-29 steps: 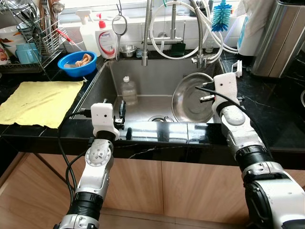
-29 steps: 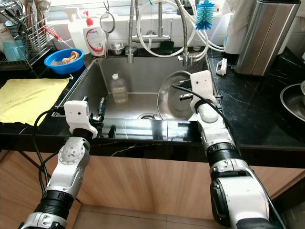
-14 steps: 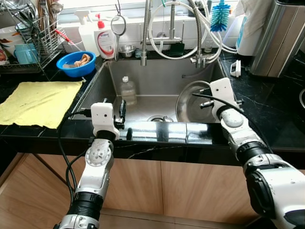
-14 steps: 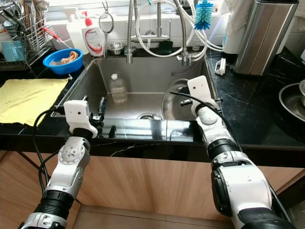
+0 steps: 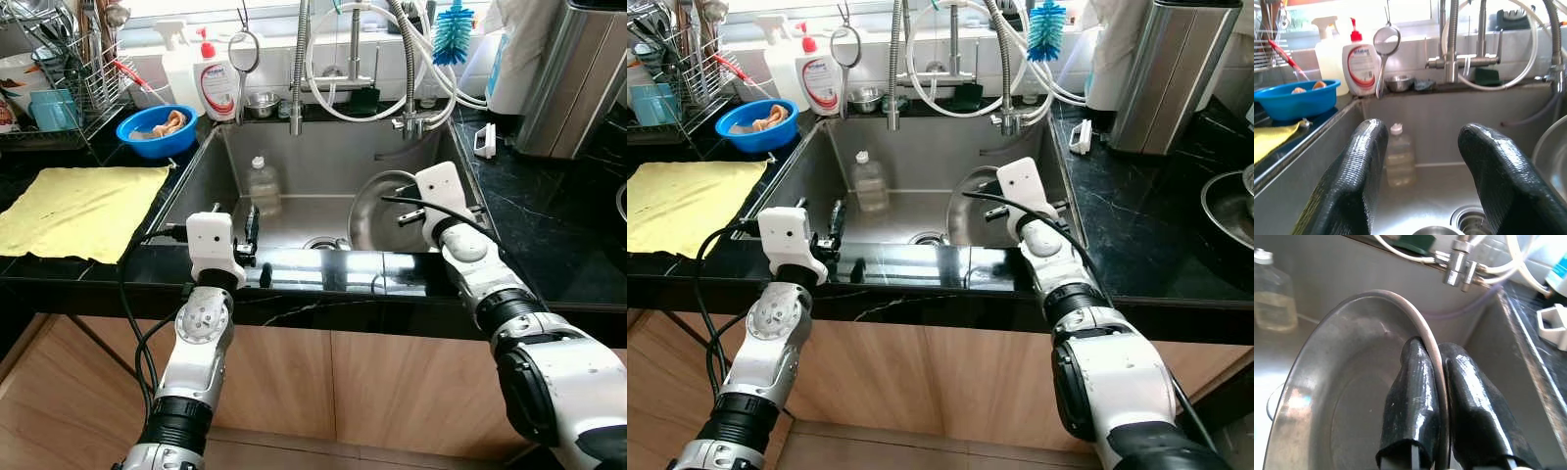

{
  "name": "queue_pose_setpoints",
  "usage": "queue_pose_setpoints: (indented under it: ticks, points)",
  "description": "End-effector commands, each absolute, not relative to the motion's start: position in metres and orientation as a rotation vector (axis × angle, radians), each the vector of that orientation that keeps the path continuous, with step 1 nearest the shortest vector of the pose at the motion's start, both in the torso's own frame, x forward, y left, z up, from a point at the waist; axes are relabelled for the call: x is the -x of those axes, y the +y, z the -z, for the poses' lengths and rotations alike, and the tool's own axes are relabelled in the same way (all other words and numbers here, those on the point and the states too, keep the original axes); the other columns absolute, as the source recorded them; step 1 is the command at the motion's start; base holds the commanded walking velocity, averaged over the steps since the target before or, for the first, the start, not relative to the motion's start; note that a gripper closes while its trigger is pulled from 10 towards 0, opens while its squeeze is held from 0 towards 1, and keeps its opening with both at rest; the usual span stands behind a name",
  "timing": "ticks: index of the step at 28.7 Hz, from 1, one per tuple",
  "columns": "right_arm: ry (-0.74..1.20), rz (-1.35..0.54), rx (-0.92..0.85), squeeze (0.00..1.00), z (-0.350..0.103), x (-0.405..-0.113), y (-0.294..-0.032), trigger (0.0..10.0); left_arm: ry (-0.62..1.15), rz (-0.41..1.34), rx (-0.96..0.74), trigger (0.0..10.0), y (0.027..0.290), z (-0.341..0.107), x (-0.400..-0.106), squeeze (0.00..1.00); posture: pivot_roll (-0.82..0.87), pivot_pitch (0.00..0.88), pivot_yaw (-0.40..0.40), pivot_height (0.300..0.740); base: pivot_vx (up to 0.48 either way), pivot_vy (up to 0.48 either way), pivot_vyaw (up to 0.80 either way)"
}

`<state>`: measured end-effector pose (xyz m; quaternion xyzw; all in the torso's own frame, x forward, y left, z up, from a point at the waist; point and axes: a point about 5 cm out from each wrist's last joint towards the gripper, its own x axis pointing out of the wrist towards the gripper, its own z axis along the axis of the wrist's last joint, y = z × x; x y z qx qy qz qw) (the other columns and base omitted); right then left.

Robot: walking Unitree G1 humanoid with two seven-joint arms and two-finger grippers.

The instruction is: Kitchen organization

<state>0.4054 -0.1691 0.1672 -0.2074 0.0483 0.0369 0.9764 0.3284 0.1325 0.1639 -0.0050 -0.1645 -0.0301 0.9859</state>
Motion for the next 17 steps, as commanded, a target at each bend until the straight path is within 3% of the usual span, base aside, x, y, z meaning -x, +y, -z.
queue_pose_setpoints:
  ticks: [1,17]
  points:
    - [0.076,-0.101,0.439,0.00,-0.1715,-0.4069,-0.1631,10.0,-0.320,0.056,0.005,10.0,0.1339,-0.1624,-0.3266,0.00,-0.09,0.000,0.044,0.740,0.000,0.000,0.00]
    - [0.100,-0.123,0.466,0.00,-0.1668,-0.4060,-0.1597,10.0,-0.316,0.056,0.003,10.0,0.1348,-0.1618,-0.3255,0.00,-0.09,0.000,0.047,0.740,0.000,0.000,0.00]
